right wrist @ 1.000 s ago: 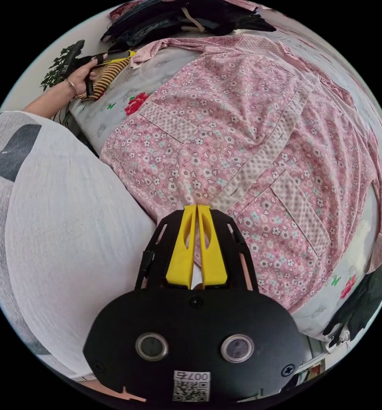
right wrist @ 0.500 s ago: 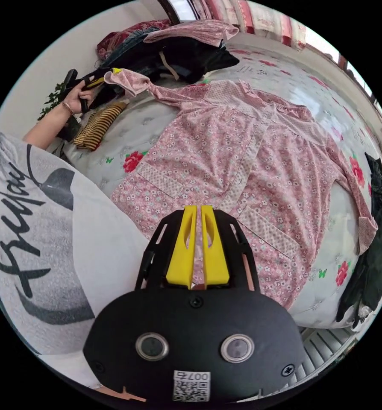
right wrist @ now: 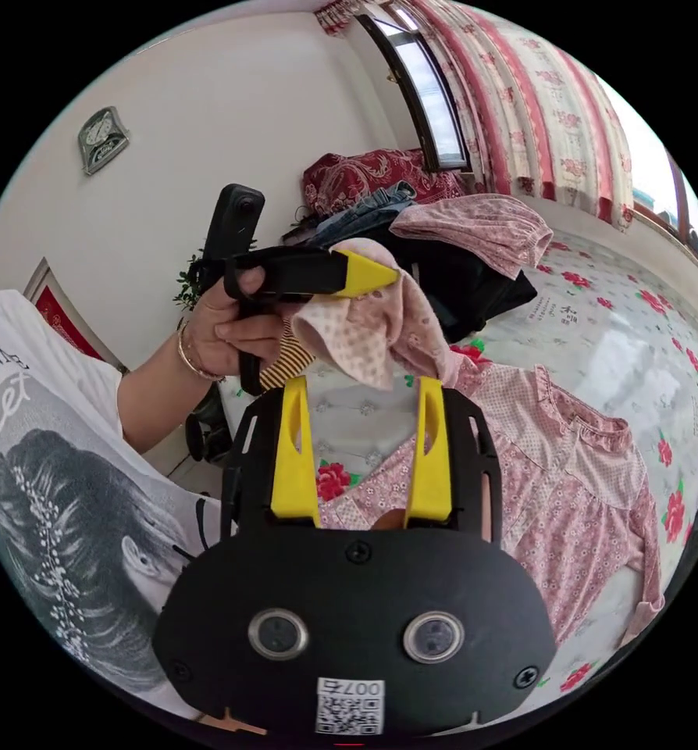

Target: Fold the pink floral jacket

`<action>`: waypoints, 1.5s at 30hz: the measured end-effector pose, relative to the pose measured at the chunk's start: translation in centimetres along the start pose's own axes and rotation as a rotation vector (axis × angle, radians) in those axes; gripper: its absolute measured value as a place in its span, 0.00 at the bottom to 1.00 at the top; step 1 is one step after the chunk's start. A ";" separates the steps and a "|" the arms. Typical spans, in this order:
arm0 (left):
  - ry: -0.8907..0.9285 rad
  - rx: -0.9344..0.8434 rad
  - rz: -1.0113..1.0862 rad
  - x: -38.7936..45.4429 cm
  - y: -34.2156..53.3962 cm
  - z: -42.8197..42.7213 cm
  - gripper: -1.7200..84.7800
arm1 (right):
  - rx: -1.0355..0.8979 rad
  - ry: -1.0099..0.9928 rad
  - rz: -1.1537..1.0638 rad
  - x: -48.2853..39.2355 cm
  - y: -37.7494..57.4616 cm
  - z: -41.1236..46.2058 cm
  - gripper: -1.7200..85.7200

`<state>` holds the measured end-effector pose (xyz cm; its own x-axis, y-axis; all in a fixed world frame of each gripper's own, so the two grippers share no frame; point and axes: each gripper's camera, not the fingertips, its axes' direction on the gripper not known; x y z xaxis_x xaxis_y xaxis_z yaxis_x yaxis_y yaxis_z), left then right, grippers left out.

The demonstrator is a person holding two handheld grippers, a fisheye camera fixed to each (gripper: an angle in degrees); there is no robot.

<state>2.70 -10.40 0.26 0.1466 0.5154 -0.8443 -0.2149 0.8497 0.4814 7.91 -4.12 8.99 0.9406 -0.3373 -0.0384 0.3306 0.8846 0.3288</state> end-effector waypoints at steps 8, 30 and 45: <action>-0.264 -0.018 0.075 0.5 0.7 0.7 0.08 | 0.162 0.233 0.227 8.2 1.7 -9.9 0.10; -0.550 -0.515 -0.347 -22.8 5.6 18.2 0.09 | -0.023 0.342 1.110 23.4 24.9 -13.3 0.07; -0.631 -0.455 -0.386 -25.3 4.6 17.4 0.06 | -0.364 0.213 -0.044 16.2 -12.5 16.2 0.11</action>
<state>14.81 -17.64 27.91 0.7678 0.2799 -0.5763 -0.3853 0.9204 -0.0664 17.81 -25.84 19.54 0.9071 -0.3371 -0.2521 0.3407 0.9397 -0.0304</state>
